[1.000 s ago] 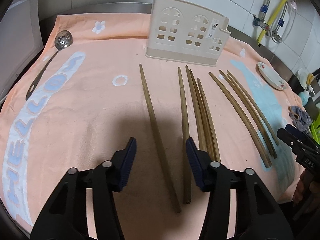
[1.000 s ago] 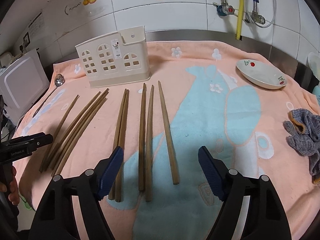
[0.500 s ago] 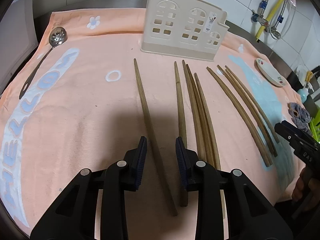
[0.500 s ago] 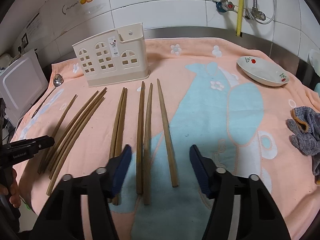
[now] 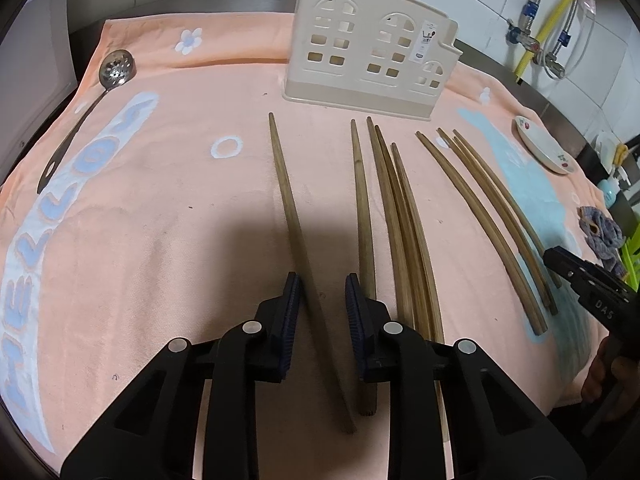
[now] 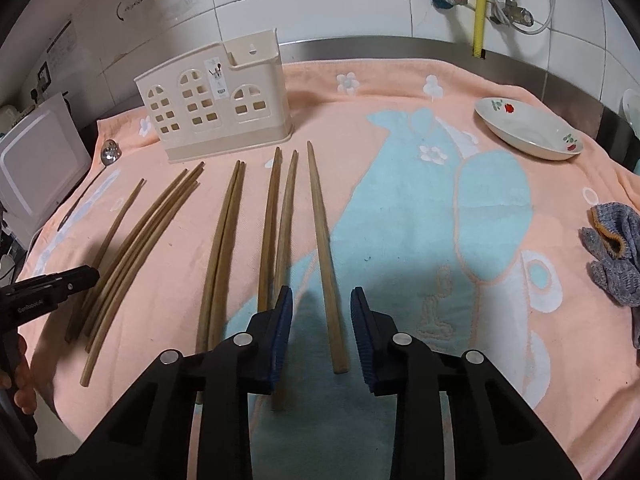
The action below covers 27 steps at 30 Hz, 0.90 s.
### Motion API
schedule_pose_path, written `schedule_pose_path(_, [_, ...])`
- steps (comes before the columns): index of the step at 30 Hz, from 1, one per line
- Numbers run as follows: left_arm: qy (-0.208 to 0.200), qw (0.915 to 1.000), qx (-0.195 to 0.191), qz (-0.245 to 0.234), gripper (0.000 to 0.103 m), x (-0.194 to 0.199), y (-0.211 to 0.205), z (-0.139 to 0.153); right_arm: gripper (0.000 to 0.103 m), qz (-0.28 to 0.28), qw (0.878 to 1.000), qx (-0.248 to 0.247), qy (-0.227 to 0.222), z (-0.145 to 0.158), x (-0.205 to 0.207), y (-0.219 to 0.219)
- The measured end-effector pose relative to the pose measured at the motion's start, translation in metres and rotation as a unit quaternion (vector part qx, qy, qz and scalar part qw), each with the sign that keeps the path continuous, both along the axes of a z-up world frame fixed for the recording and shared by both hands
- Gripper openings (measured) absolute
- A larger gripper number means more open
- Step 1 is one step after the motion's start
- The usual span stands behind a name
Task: Organize utensils
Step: 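Close the left tool on one wooden chopstick while the right tool grasps another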
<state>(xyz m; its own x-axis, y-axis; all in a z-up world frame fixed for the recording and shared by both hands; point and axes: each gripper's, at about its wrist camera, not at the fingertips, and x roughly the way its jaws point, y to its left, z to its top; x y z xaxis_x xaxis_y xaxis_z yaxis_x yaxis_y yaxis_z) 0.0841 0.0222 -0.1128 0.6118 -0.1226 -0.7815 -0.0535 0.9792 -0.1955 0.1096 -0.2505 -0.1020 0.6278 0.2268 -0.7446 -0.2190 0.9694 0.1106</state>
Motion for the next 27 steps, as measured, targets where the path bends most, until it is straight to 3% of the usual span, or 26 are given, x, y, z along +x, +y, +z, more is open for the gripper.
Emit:
schedule_pose_path(10, [0.005, 0.9999, 0.011, 0.005, 0.023, 0.001, -0.002, 0.000, 0.023, 0.003, 1.000, -0.026, -0.001, -0.007, 0.002, 0.004])
schedule_pose_path(20, [0.003, 0.9997, 0.009, 0.022, 0.023, 0.001, -0.003, -0.001, 0.008, 0.009, 0.998, -0.054, -0.014, -0.007, -0.003, 0.010])
schedule_pose_path(25, [-0.001, 0.9997, 0.005, 0.025, 0.023, 0.002, -0.002, -0.002, 0.007, 0.014, 0.998, -0.055, -0.017, -0.007, -0.006, 0.013])
schedule_pose_path(27, [-0.001, 0.9996, 0.006, 0.028, 0.018, 0.002, -0.001, -0.002, 0.007, 0.015, 0.998, -0.051, -0.018, -0.007, -0.006, 0.013])
